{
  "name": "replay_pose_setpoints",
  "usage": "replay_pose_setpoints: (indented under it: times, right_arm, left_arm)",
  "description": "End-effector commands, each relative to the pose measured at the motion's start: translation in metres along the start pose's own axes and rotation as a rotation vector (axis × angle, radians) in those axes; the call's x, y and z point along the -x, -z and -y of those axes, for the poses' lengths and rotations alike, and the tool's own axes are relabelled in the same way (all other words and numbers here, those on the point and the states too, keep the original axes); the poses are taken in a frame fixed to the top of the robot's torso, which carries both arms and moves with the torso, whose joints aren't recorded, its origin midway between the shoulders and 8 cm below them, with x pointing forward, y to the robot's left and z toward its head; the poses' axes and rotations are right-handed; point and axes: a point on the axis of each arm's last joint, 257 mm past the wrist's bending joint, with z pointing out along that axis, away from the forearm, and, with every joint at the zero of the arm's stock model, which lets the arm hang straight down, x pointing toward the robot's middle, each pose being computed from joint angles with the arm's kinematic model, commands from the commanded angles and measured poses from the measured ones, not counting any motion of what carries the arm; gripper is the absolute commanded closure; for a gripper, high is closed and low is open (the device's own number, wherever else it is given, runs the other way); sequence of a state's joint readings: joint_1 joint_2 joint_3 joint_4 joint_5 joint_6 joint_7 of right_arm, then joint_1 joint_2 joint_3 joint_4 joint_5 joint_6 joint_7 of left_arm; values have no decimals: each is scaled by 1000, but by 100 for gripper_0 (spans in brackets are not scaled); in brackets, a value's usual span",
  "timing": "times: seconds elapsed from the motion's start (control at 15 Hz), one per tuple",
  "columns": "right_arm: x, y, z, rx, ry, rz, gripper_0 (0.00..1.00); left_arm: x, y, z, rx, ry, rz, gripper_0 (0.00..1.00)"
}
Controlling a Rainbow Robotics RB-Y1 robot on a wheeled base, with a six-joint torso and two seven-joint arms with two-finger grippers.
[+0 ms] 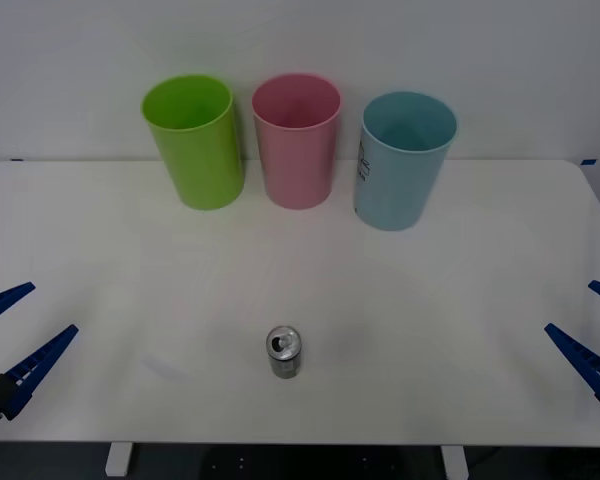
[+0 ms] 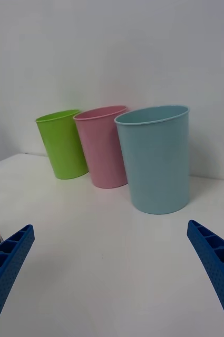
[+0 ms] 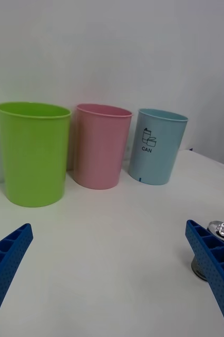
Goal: Grasp the object on the table and drop it into the matching bin: aluminum can to the light blue bin, PET bottle to the pink bin.
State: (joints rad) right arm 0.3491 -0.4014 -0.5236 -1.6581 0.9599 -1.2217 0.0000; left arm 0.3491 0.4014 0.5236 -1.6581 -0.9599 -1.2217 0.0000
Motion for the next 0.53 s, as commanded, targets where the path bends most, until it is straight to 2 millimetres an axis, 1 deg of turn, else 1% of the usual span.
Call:
replay_pose_setpoints:
  times: [0.07, 0.13, 0.27, 0.4, 0.53]
  right_arm:
    - [0, 0, 0, 0, 0, 0, 0]
    - [-5, 2, -3, -10, -23, 11, 0]
    - [1, -1, -6, -8, -16, 24, 0]
    - [-1, -2, -9, -4, -18, 20, 0]
    - [-9, -7, -18, 24, -23, 2, 0]
  left_arm:
    - [0, 0, 0, 0, 0, 0, 0]
    - [0, 0, 0, 0, 0, 0, 0]
    - [0, 0, 0, 0, 0, 0, 0]
    - [0, 0, 0, 0, 0, 0, 0]
    - [0, 0, 0, 0, 0, 0, 0]
